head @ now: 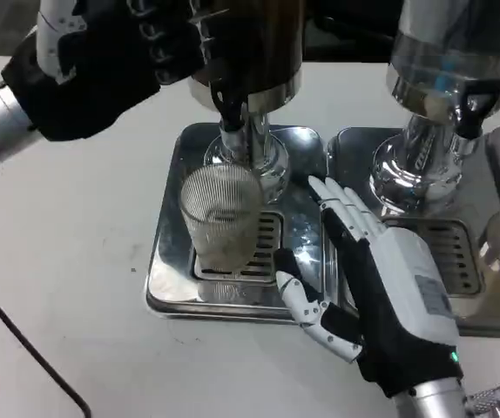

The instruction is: Grasp the cup under the faucet to collect the drink, then remove the cup.

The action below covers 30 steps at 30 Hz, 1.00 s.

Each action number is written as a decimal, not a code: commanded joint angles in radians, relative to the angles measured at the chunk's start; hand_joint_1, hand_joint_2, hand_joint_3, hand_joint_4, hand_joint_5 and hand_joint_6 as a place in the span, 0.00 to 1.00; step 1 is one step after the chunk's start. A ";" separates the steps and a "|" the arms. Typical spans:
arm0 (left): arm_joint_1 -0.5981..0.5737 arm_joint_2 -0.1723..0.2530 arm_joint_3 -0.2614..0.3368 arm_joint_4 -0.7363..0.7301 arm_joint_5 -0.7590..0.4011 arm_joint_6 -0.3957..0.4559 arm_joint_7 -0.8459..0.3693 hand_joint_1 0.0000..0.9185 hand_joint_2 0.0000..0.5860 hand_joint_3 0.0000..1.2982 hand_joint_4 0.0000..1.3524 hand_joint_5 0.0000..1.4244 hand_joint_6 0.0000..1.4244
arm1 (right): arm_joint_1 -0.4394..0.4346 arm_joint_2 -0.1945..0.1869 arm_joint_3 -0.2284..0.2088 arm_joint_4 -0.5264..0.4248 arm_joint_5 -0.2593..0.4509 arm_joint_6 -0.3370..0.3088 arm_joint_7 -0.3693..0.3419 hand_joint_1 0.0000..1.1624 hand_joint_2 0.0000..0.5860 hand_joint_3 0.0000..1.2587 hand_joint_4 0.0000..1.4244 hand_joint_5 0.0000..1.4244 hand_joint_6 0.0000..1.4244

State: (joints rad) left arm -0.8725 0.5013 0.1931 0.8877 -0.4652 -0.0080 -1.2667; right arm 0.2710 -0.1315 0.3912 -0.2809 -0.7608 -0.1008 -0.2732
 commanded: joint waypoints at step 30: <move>0.079 -0.014 -0.067 0.024 0.139 -0.088 -0.064 0.00 0.18 0.01 0.00 0.02 0.00 | 0.000 -0.001 -0.005 -0.008 0.013 -0.016 0.003 0.38 0.81 0.12 0.06 0.05 0.08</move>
State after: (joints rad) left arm -0.8256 0.4933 0.1460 0.9110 -0.3527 -0.0802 -1.3120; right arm 0.2652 -0.1317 0.3892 -0.2806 -0.7562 -0.1068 -0.2719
